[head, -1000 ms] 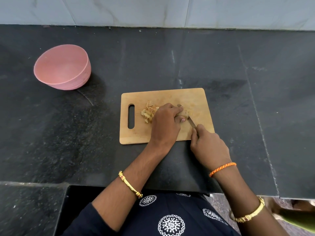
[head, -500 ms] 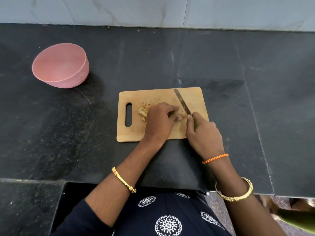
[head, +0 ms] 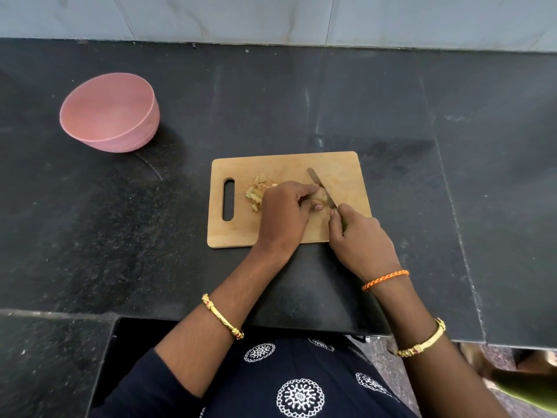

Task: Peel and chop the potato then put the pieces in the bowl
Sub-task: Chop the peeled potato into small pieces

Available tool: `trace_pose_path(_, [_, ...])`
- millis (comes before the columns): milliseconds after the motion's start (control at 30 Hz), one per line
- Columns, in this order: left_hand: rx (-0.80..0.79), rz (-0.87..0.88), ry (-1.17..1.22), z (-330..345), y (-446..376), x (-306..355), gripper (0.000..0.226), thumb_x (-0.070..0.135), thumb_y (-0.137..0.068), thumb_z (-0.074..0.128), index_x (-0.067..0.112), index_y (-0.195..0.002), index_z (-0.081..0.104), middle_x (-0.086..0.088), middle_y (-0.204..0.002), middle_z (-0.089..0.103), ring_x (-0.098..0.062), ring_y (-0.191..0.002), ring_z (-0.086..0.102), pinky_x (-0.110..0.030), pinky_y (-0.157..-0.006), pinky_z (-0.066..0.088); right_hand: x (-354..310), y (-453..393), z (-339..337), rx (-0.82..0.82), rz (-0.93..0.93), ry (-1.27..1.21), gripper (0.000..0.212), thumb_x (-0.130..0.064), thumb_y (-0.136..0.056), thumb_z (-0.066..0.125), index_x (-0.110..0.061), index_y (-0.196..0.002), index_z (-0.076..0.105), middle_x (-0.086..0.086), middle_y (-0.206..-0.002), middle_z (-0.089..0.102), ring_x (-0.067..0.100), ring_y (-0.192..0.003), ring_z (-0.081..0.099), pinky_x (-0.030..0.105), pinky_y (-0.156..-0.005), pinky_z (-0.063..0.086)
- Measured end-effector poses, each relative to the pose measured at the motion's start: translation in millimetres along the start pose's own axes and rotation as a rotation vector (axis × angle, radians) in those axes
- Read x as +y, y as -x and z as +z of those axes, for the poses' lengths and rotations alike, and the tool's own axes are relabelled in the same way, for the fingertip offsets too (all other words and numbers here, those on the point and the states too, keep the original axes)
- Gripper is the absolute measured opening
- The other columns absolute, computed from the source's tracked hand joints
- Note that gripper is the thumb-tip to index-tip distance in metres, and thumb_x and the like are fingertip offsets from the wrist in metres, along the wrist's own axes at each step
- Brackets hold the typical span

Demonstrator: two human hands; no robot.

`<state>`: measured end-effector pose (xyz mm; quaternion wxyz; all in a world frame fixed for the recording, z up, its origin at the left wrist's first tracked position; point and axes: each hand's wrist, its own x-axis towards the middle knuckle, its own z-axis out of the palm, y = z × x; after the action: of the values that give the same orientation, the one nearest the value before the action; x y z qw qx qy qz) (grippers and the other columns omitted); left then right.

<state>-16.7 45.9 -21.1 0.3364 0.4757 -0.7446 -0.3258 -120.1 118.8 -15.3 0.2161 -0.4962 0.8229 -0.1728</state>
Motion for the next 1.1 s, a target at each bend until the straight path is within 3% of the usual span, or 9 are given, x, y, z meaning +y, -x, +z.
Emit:
trace_pose_path(233, [-0.003, -0.017, 0.017, 0.0, -1.9, -1.3, 0.026, 0.007, -0.072, 0.077, 0.006, -0.098, 0.072, -0.005, -0.094, 0.073, -0.011, -0.085, 0.067, -0.025, -0.083, 0.054, 9.4, 40.3, 0.2, -0.046, 0.099, 0.035, 0.028, -0.036, -0.098, 0.032, -0.016, -0.079, 0.039, 0.004, -0.063, 0.046, 0.032, -0.064, 0.046, 0.034, -0.057, 0.037])
trace_pose_path(467, [-0.044, -0.109, 0.092, -4.2, -8.0, -1.8, 0.030, 0.005, -0.066, 0.081, 0.006, -0.094, 0.073, -0.004, -0.092, 0.072, -0.009, -0.081, 0.065, -0.022, -0.081, 0.054, -1.9, 31.3, -24.7, 0.122, 0.050, -0.098, 0.034, -0.039, -0.097, 0.037, -0.016, -0.073, 0.039, 0.015, -0.069, 0.055, 0.037, -0.070, 0.053, 0.041, -0.065, 0.047])
trace_pose_path(700, [-0.042, -0.120, 0.088, -5.6, -7.5, -0.4, 0.030, 0.008, -0.066, 0.081, 0.005, -0.095, 0.073, -0.006, -0.092, 0.073, -0.008, -0.081, 0.065, -0.016, -0.081, 0.051, -7.1, 1.6, -4.0, 0.061, 0.047, -0.088, 0.032, -0.038, -0.097, 0.035, -0.013, -0.079, 0.046, 0.003, -0.060, 0.045, 0.036, -0.069, 0.053, 0.036, -0.061, 0.045])
trace_pose_path(867, [-0.037, -0.110, 0.081, -4.8, -7.7, -1.8, 0.031, 0.009, -0.066, 0.082, 0.005, -0.095, 0.073, -0.006, -0.091, 0.073, -0.009, -0.080, 0.065, -0.019, -0.081, 0.052, -7.3, 0.2, -3.0, 0.042, 0.037, -0.084, 0.032, -0.038, -0.097, 0.035, -0.013, -0.084, 0.049, 0.004, -0.062, 0.048, 0.034, -0.068, 0.055, 0.037, -0.063, 0.048])
trace_pose_path(1100, [0.001, -0.103, 0.124, -3.1, -4.6, -1.8, 0.025, 0.005, -0.065, 0.081, 0.007, -0.089, 0.074, -0.003, -0.088, 0.072, -0.008, -0.079, 0.065, -0.019, -0.078, 0.053, -10.6, -0.9, -5.1, 0.018, 0.033, 0.042, 0.031, -0.036, -0.099, 0.032, -0.013, -0.091, 0.050, 0.007, -0.070, 0.049, 0.034, -0.072, 0.053, 0.033, -0.062, 0.040])
